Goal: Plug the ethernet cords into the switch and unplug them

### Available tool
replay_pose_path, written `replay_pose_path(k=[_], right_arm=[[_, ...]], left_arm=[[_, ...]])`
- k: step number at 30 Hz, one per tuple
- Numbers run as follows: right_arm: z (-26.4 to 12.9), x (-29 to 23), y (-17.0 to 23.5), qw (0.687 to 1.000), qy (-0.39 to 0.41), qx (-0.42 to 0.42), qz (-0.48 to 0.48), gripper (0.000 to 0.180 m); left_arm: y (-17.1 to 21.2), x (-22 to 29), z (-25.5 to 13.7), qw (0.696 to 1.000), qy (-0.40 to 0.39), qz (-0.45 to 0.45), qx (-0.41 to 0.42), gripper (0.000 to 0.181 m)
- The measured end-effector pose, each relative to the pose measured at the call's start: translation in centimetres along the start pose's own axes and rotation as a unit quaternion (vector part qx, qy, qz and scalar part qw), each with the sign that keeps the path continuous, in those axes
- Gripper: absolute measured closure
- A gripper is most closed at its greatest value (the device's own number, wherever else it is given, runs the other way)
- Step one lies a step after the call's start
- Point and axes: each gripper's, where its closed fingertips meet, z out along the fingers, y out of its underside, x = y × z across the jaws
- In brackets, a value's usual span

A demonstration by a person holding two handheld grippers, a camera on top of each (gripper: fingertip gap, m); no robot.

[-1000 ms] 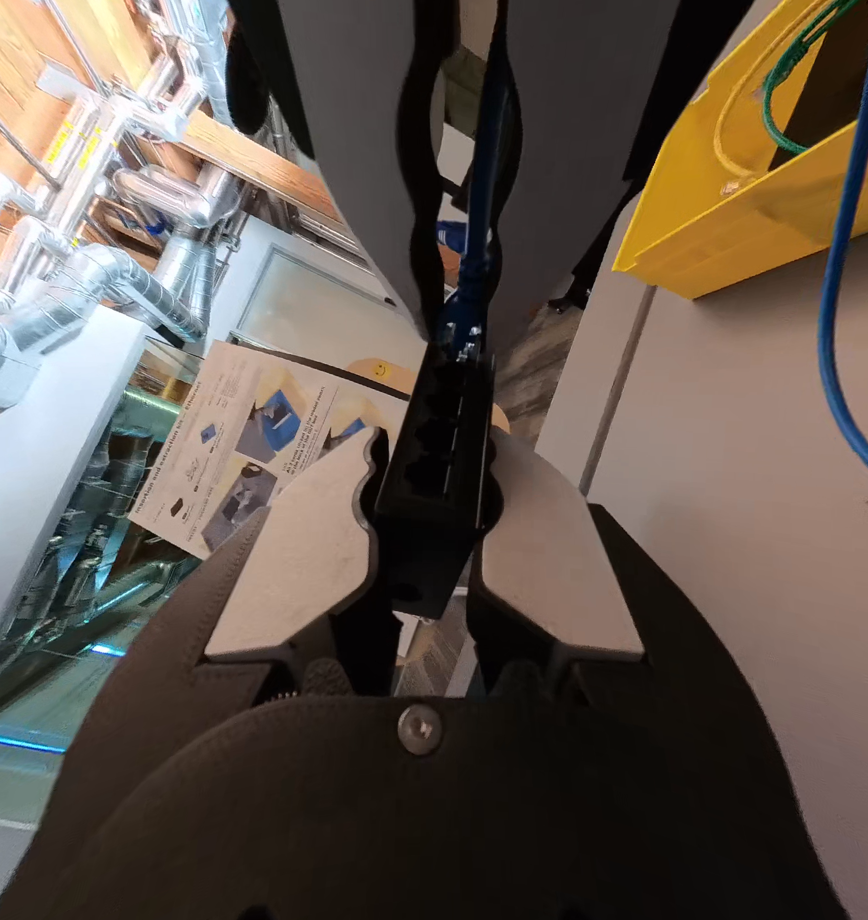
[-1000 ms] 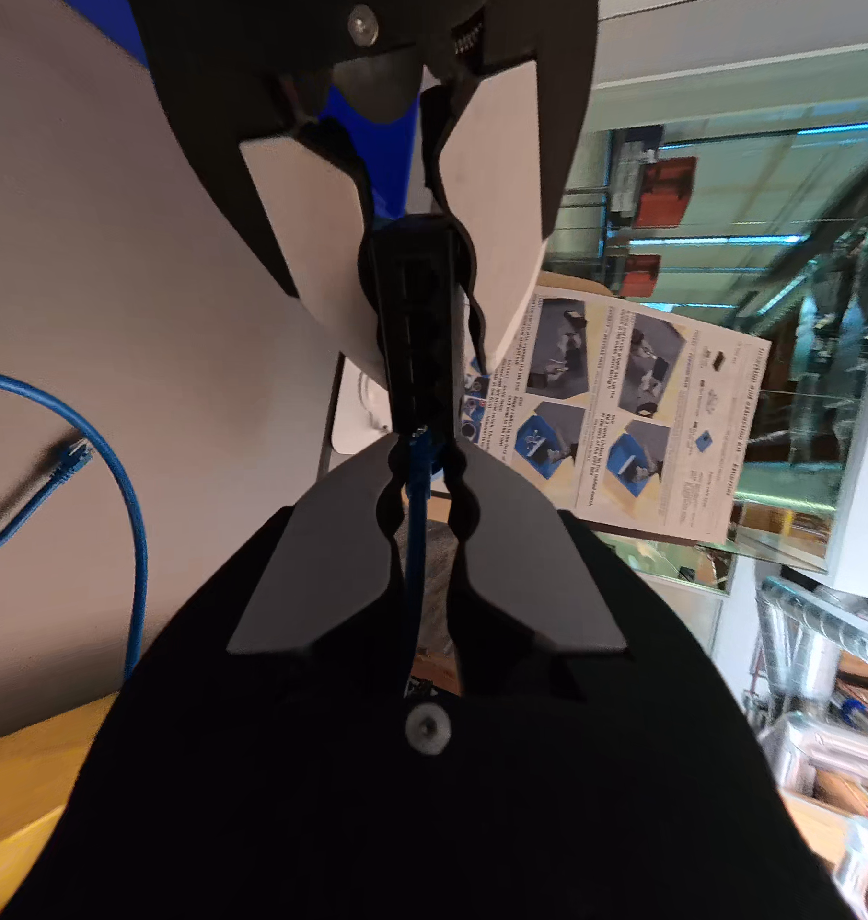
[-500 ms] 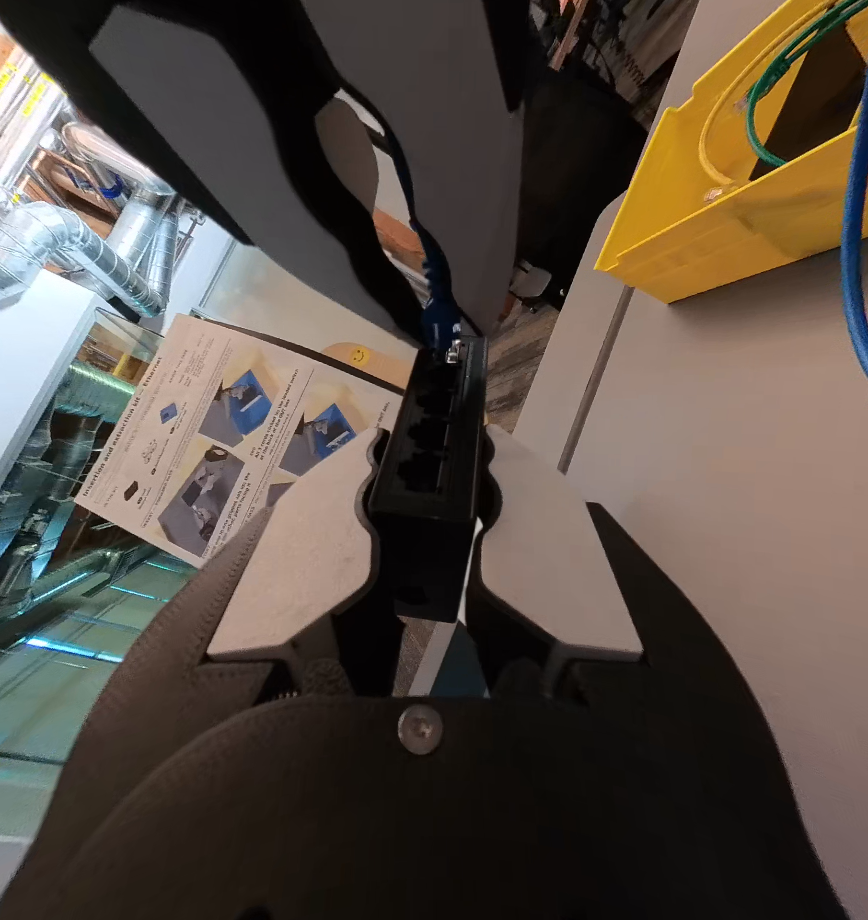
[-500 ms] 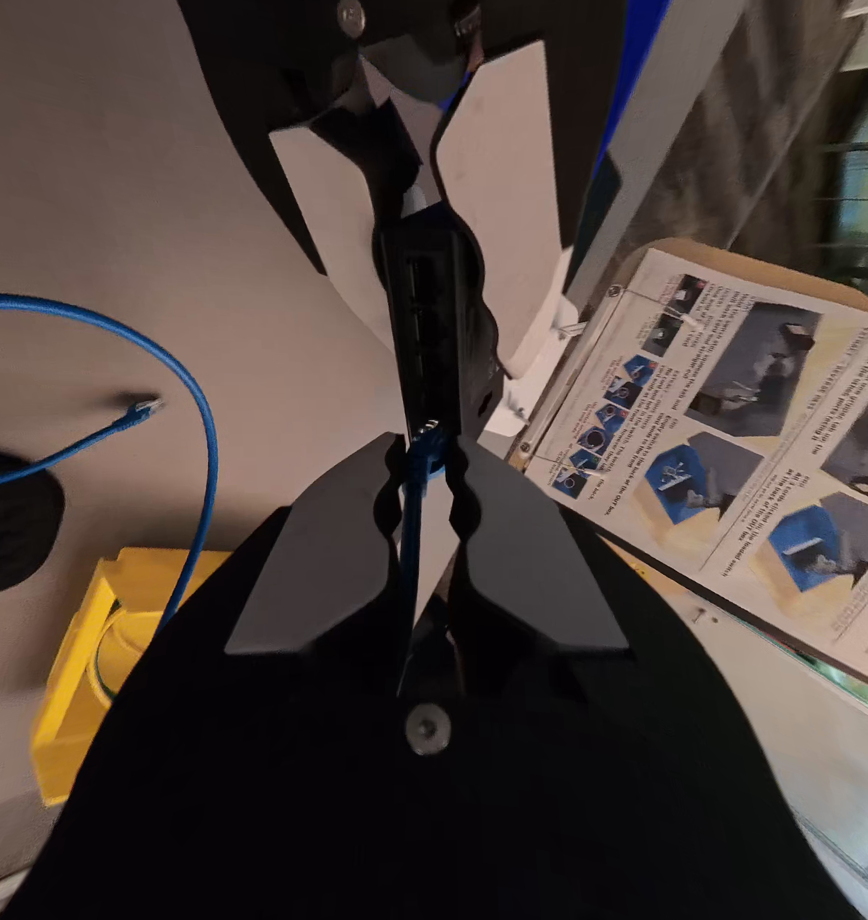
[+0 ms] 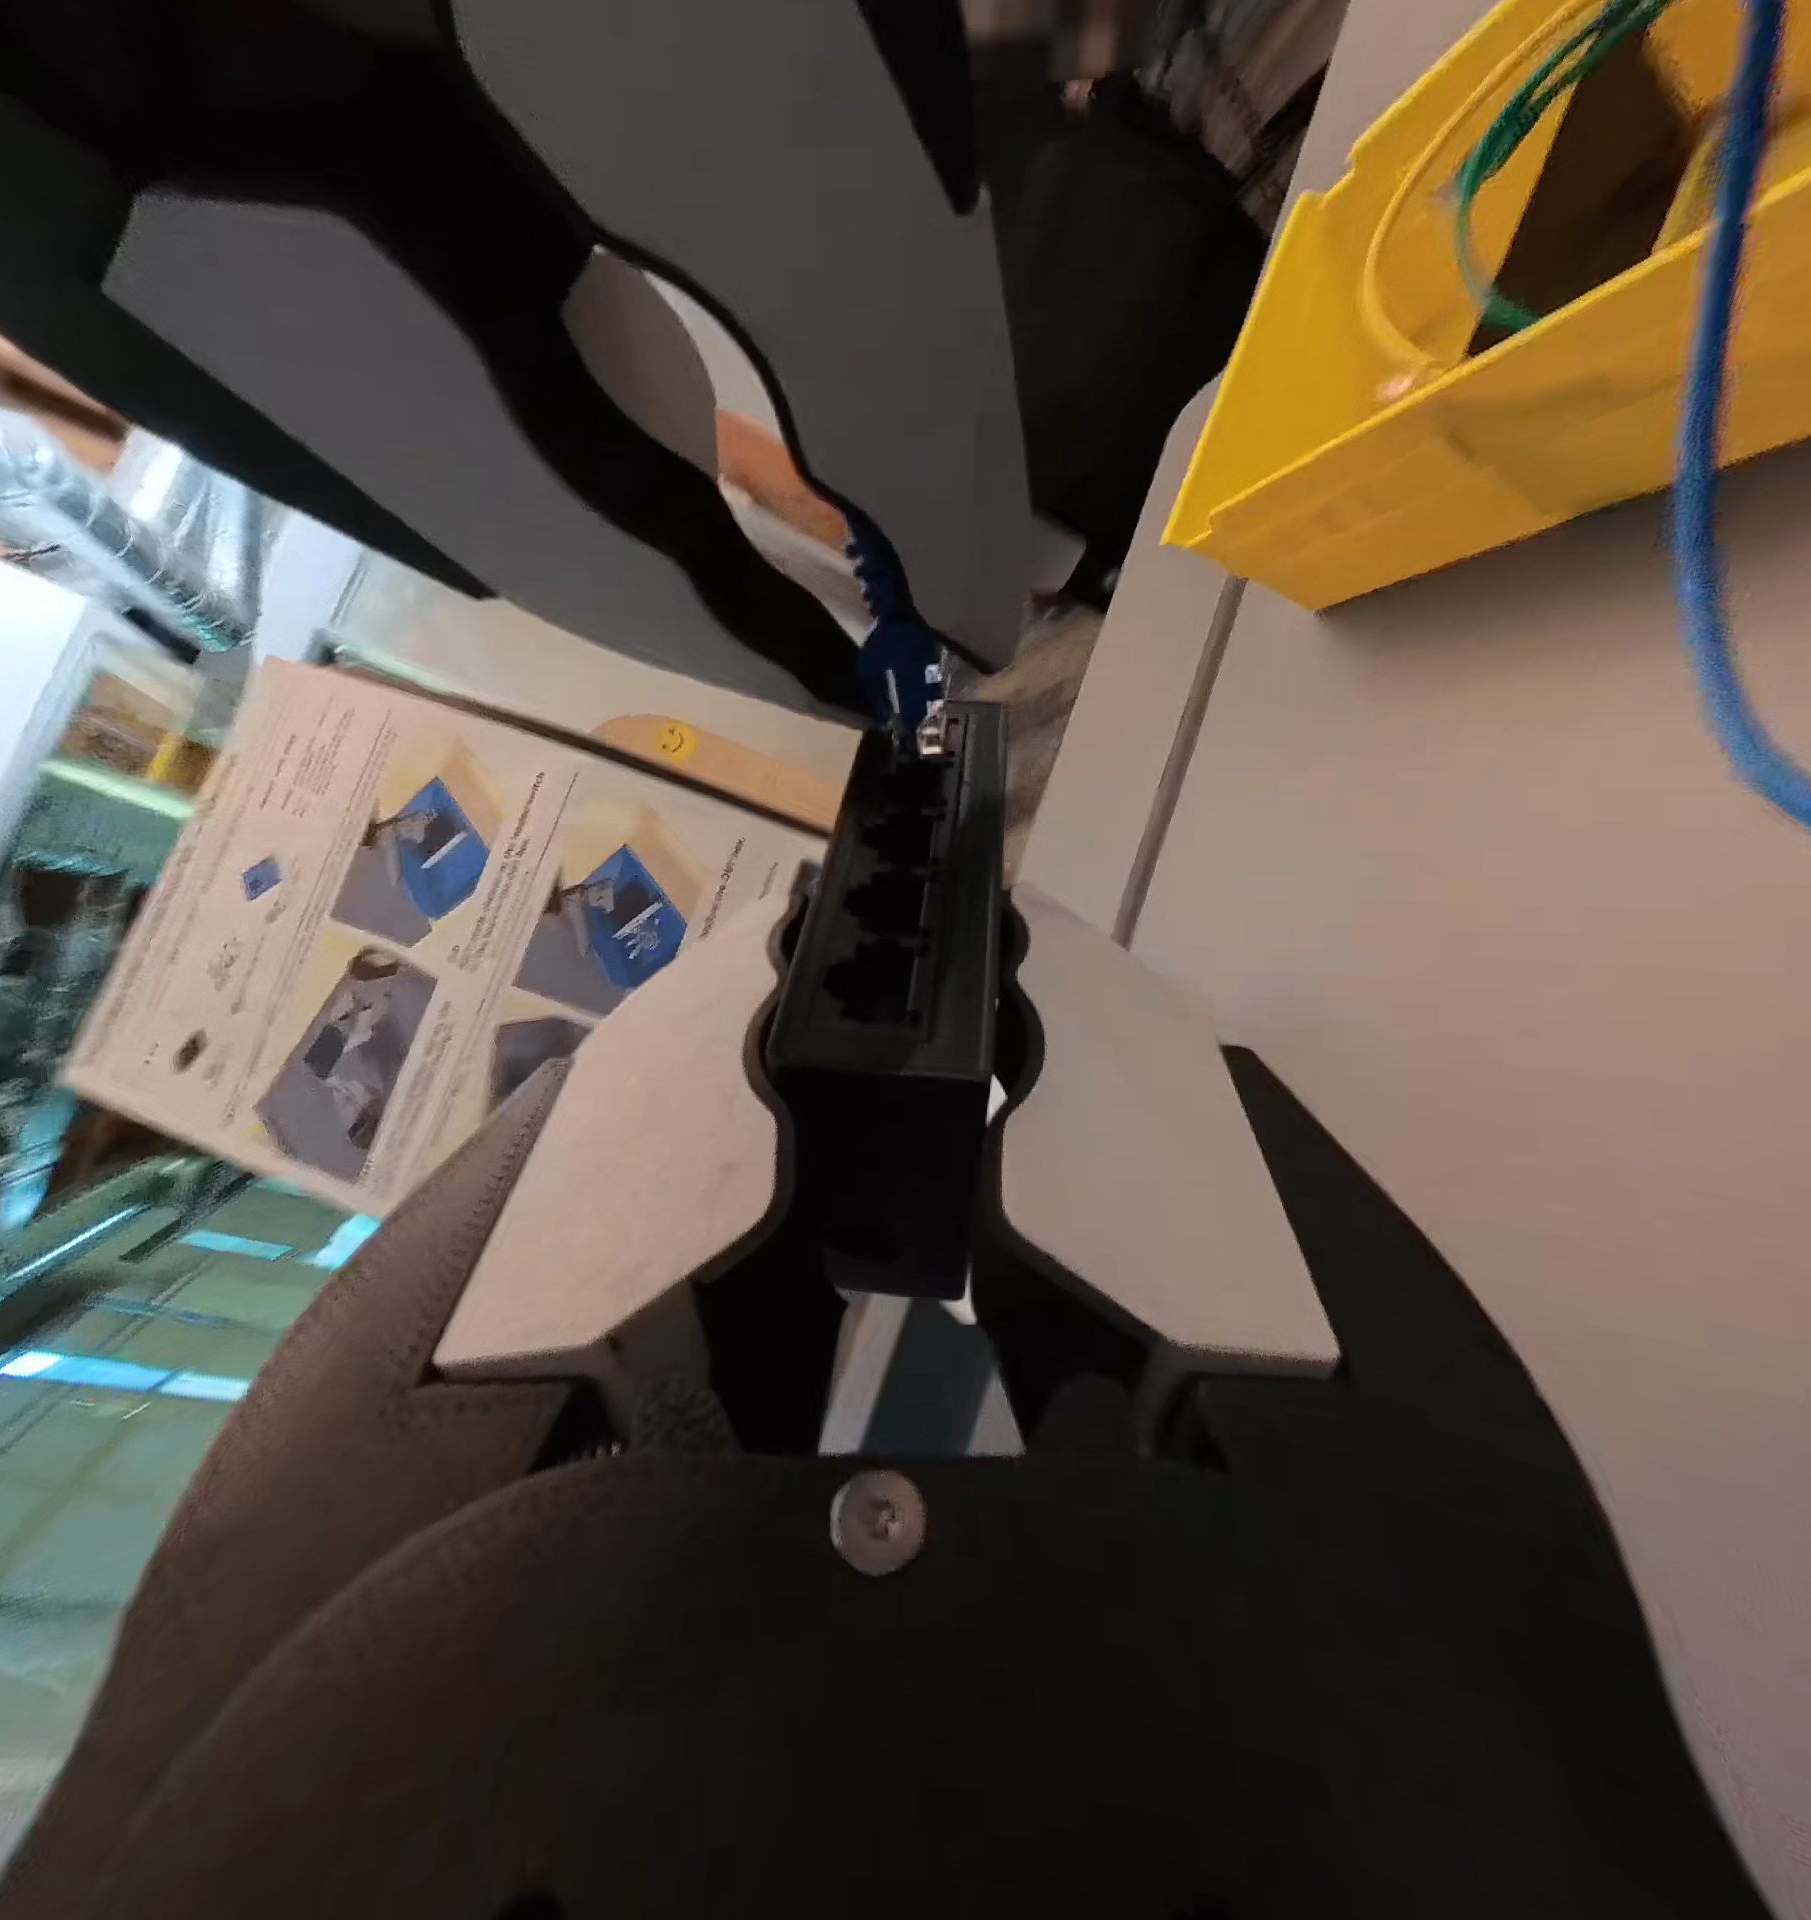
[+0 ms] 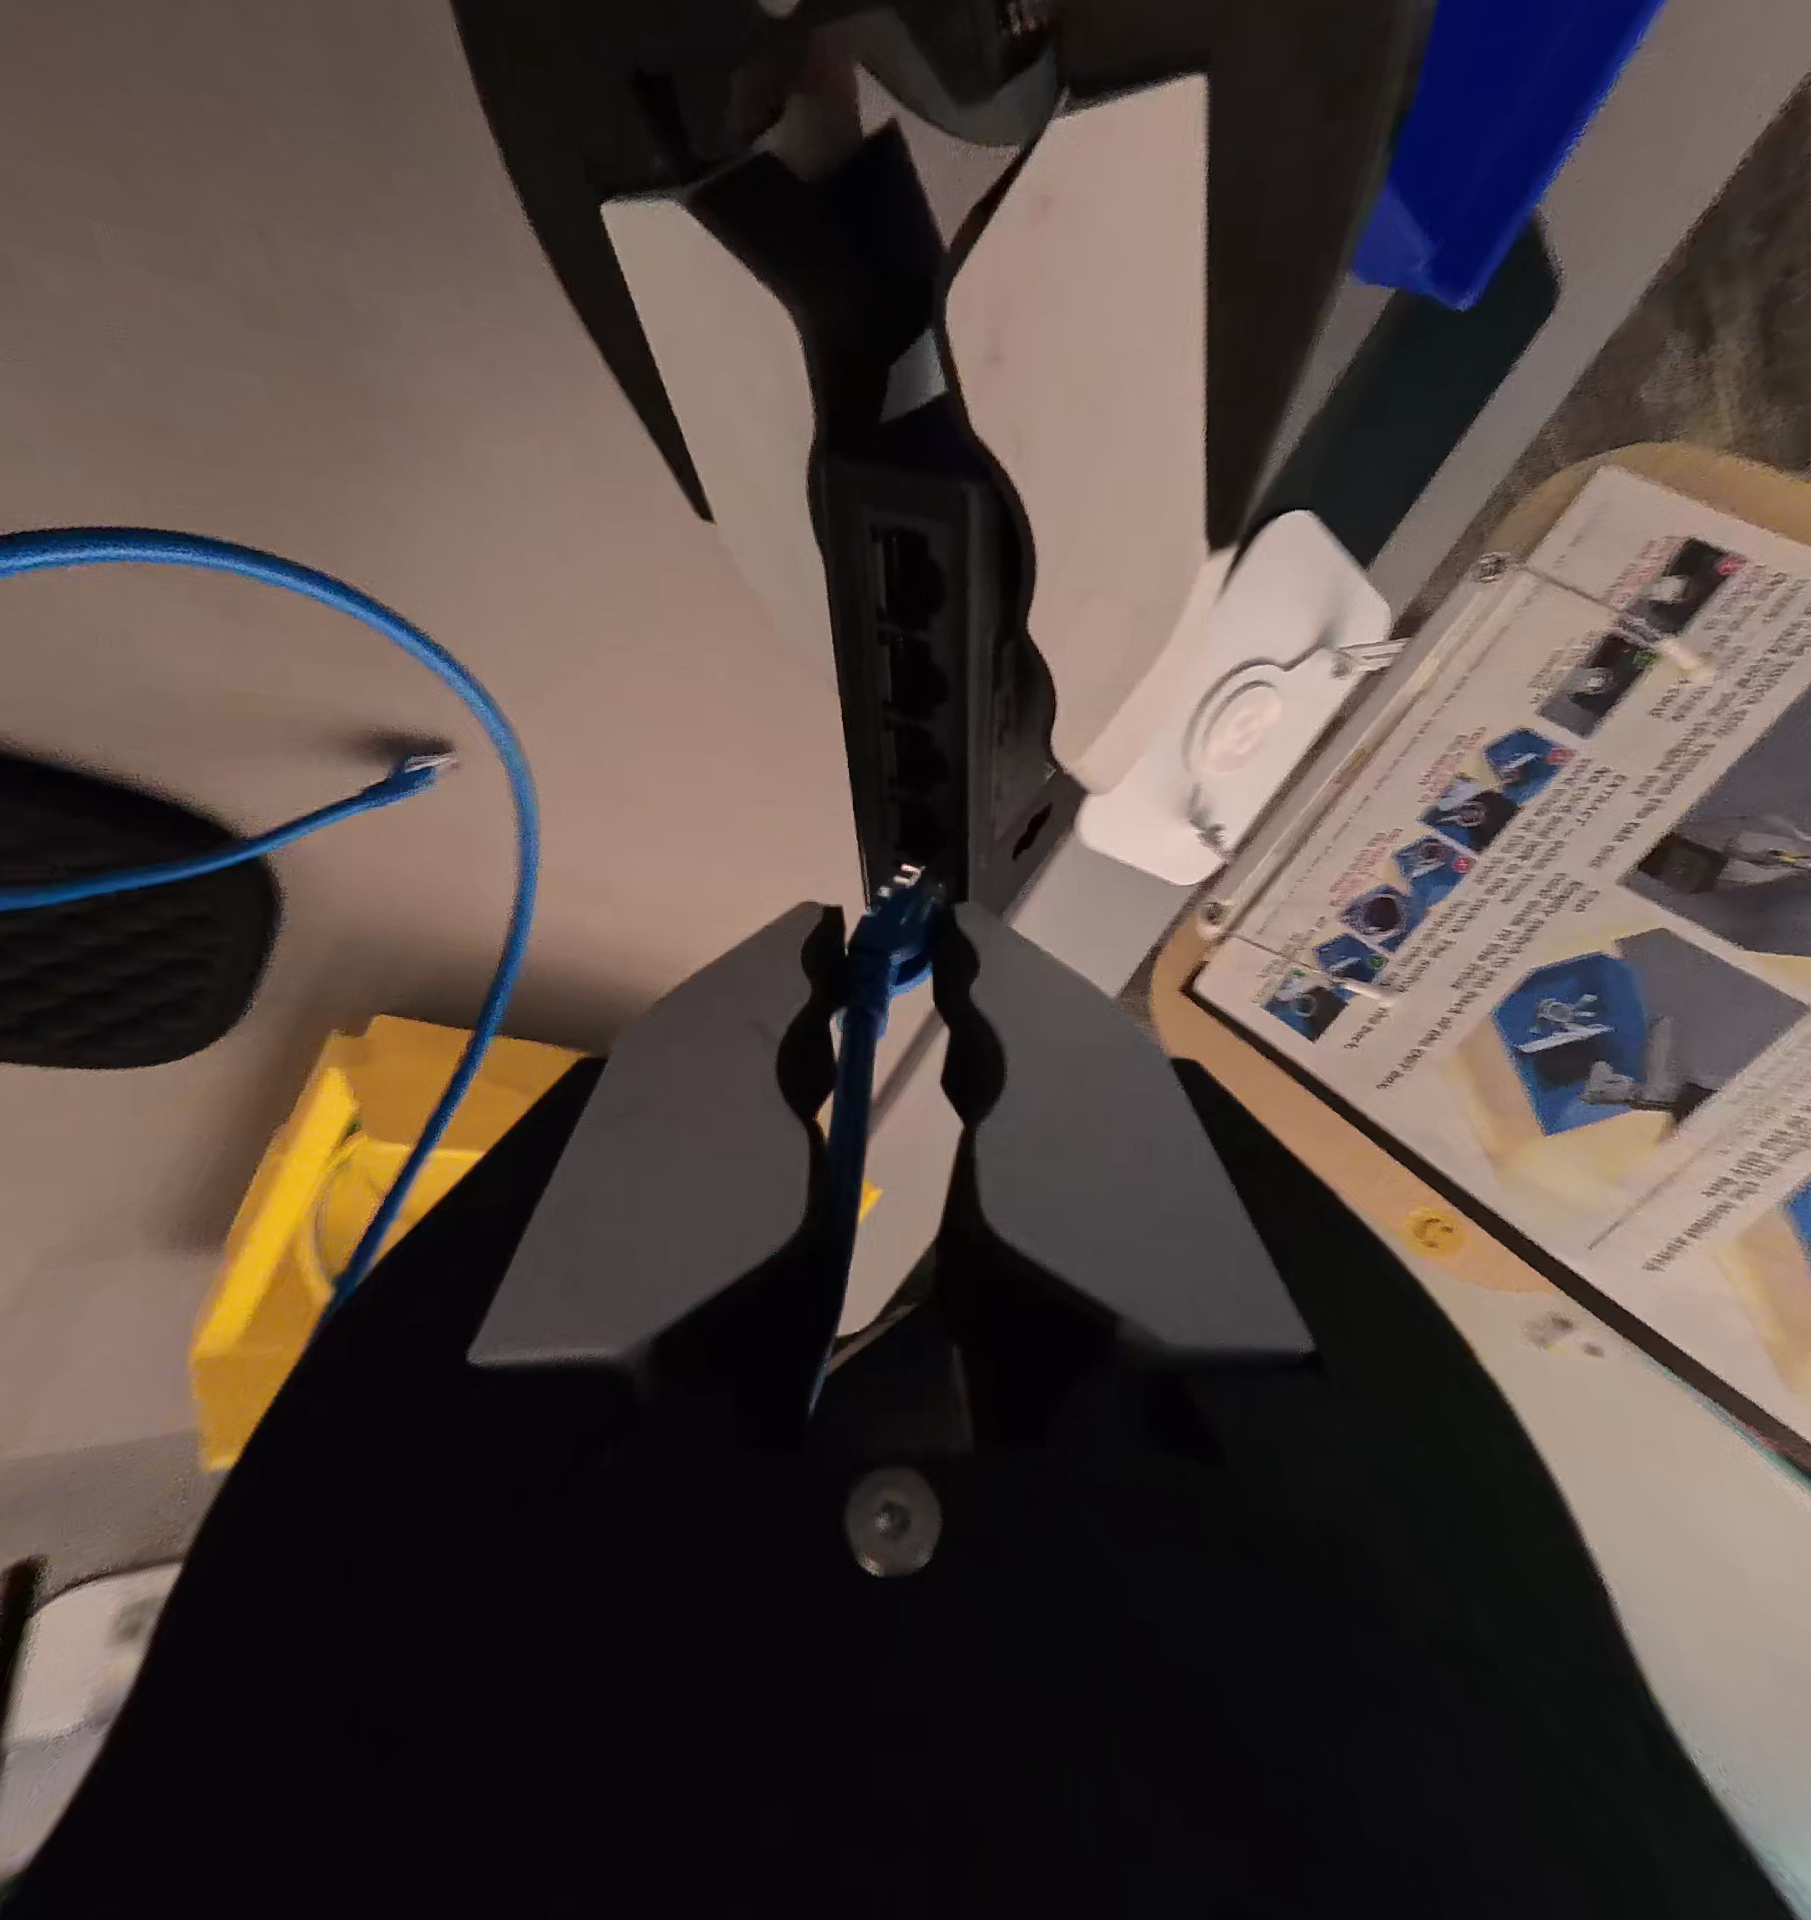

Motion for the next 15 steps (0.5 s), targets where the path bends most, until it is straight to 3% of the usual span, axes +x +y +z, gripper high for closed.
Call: replay_pose_path(k=[4, 8, 15], right_arm=[[0.8, 1.1, 0.0, 0.995, 0.075, 0.061, 0.001, 0.163], [1.1, 1.7, -0.3, 0.987, 0.138, 0.082, 0.007, 0.164], [0.4, 2.5, -1.0, 0.973, 0.224, 0.061, 0.001, 0.164]], left_arm=[[0.7, -0.6, 0.1, 0.996, -0.047, 0.058, -0.044, 0.150], [1.1, -1.0, 0.5, 0.993, -0.089, 0.075, -0.033, 0.141], [1.4, -1.8, 0.3, 0.996, -0.086, 0.000, -0.004, 0.145]])
